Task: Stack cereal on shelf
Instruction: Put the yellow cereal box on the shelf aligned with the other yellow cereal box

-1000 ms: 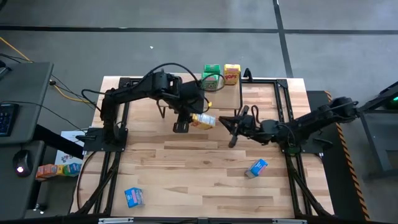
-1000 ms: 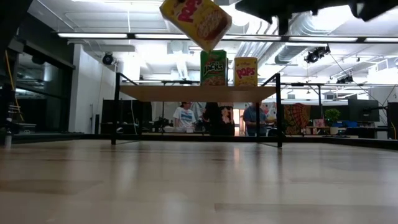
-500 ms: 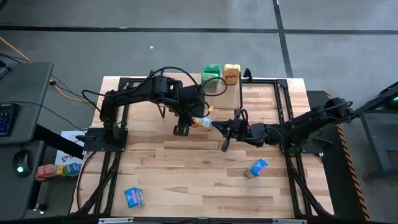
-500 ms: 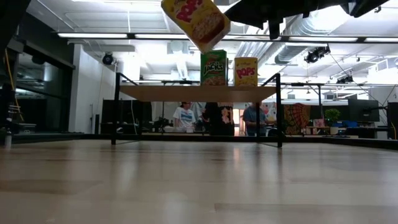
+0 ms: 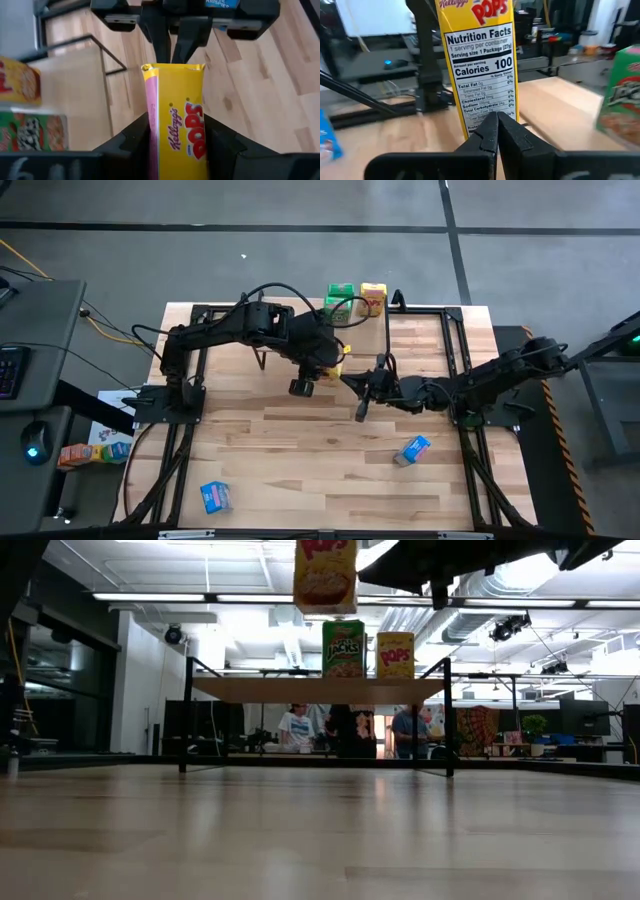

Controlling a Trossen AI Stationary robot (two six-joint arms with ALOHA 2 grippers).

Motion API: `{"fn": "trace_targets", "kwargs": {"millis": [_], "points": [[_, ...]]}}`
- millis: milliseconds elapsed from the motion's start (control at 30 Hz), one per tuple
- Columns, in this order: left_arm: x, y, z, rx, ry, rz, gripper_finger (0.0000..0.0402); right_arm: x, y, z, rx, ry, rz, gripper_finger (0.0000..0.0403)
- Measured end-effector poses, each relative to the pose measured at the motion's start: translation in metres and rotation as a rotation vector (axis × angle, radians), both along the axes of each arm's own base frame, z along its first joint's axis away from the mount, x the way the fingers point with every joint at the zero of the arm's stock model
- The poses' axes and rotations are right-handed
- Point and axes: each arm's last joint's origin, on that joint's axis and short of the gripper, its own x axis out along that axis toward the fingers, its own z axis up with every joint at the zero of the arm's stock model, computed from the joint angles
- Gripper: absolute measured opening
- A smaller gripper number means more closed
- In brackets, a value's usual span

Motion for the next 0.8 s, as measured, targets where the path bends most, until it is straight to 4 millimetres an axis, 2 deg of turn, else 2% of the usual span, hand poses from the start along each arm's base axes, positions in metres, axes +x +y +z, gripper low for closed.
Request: {"fn": "trace_targets", "kwargs": {"millis": [200,333,467,600,800], "points": [[0.003,0.014,0.002,0.058,-0.038,-0.015,0.0138,-0.029,0.006,0.018,-0.08,0.086,-0.141,0.0],[0.012,0.041,0.004,0.079,-0.151,0.032,0.0138,-0.055,0.011,0.029,-0.074,0.113,-0.216,0.0],[0.024,0.072,0.002,0.062,-0.281,0.072,0.0138,-0.074,0.015,0.032,-0.066,0.137,-0.267,0.0],[0.031,0.095,-0.005,0.076,-0.323,0.121,0.0138,-0.082,0.017,0.033,-0.072,0.145,-0.307,0.0],[0.048,0.108,-0.029,0.026,-0.299,0.086,0.0138,-0.085,0.019,0.034,-0.076,0.135,-0.329,0.0]]}}
